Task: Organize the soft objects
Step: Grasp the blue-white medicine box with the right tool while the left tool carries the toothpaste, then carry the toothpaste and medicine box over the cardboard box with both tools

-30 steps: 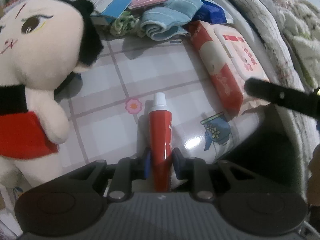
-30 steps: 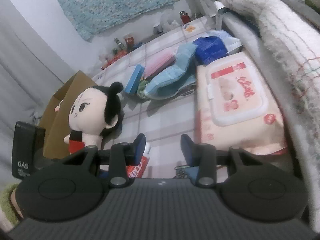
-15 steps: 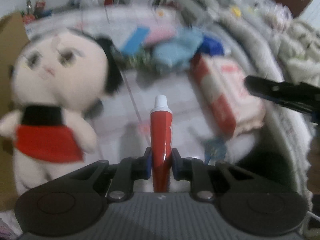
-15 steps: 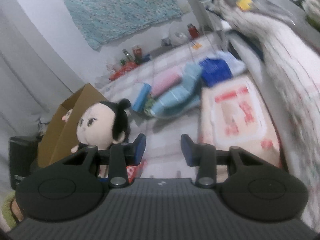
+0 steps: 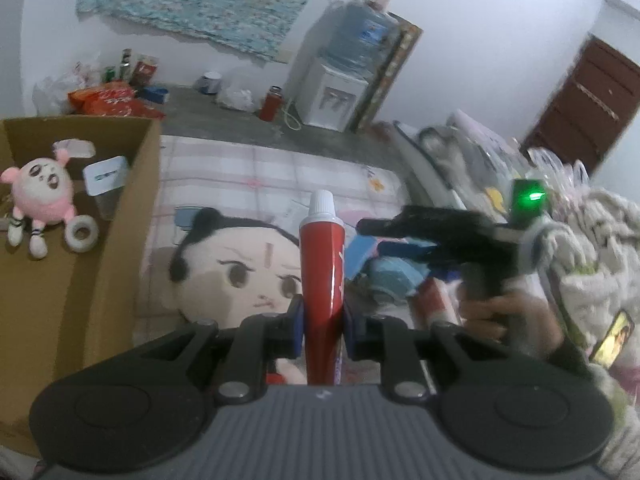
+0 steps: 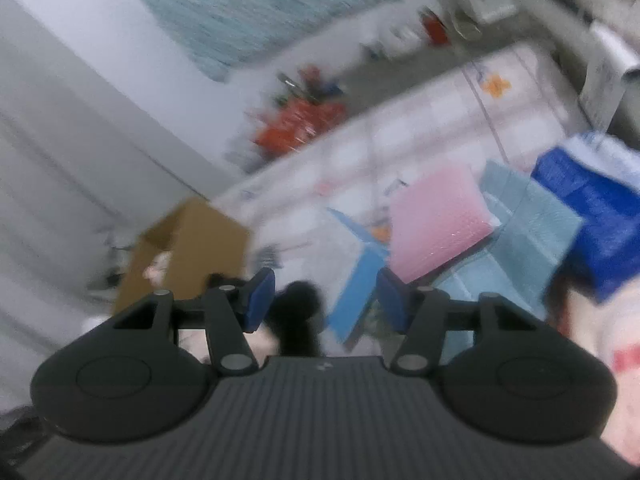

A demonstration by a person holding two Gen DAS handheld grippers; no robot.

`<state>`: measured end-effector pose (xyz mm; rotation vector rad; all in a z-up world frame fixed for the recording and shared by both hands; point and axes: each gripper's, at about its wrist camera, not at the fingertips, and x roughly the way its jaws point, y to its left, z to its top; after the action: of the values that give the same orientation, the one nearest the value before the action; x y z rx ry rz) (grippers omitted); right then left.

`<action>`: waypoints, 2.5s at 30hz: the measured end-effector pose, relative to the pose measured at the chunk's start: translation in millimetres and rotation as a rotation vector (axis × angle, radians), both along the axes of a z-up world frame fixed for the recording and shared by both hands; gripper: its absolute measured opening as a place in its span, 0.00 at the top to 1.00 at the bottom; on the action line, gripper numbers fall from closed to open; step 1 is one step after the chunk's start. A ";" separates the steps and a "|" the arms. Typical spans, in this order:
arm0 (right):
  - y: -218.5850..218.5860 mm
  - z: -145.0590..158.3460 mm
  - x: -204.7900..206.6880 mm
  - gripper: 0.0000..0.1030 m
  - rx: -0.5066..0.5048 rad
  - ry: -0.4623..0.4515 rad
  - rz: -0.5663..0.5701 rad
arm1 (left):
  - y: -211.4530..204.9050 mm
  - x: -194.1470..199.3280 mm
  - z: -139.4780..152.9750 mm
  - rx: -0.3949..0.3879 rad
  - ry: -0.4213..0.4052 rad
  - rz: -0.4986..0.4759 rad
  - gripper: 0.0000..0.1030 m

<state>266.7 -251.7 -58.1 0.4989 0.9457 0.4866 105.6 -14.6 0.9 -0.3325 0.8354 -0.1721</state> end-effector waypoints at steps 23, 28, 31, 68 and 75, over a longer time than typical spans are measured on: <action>50.9 24.8 1.0 0.98 -0.290 -0.162 -0.022 | 90.7 -53.8 18.5 -0.067 -0.051 0.208 0.81; 48.3 62.6 -21.1 0.98 -0.329 -0.254 -0.033 | 120.8 -69.4 24.8 -0.076 -0.047 0.289 0.81; 49.2 84.3 -36.0 0.98 -0.343 -0.295 -0.027 | 144.8 -77.4 25.8 -0.078 -0.041 0.346 0.81; 333.7 129.5 -22.1 0.98 0.007 -0.185 0.527 | 301.5 107.9 -100.6 0.530 0.500 0.262 0.77; 332.3 114.5 -8.6 0.98 -0.004 -0.161 0.529 | 291.7 107.6 -95.2 0.605 0.452 0.256 0.76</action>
<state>258.2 80.6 56.4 0.1947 0.9196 0.9860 213.1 277.1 -94.2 0.1024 1.2317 0.4071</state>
